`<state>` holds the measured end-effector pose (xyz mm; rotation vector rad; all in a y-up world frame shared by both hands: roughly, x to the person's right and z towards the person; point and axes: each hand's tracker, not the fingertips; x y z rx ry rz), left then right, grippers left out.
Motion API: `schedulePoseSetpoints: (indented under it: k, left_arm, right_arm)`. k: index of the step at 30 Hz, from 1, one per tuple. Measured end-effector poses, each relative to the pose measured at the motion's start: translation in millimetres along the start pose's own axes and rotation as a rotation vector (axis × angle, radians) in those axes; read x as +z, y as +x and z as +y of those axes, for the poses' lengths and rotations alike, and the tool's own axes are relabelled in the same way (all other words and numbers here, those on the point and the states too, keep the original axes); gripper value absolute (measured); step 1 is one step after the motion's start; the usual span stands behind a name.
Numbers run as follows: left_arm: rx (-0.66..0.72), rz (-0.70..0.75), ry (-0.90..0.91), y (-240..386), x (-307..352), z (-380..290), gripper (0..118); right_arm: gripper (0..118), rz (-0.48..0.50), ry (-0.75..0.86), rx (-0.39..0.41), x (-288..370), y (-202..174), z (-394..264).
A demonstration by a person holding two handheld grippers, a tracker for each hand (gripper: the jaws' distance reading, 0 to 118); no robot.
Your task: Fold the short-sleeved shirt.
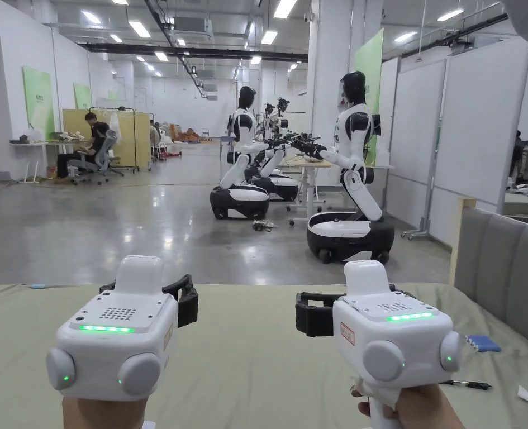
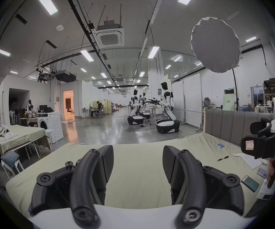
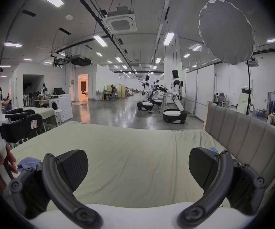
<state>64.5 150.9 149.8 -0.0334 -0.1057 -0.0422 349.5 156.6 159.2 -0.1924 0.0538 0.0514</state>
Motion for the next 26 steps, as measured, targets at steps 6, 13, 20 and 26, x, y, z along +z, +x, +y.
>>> schedulePoseSetpoints:
  k: [6, 13, 20, 26]
  left_arm:
    - [0.011, 0.003, -0.027, -3, -2, -6, 61]
    - [0.028, 0.022, -0.036, -15, 0, -11, 61]
    - [0.046, 0.044, -0.047, -26, 1, -16, 61]
    - [0.051, 0.056, -0.045, -31, 2, -19, 61]
  right_arm:
    - [118, 0.060, 0.025, -0.062, 8, -2, 7]
    - [118, -0.075, -0.026, -0.048, 6, -8, 12]
    - [118, -0.045, -0.033, -0.075, 4, -2, 9]
    - [118, -0.064, -0.034, -0.134, 4, 4, 11]
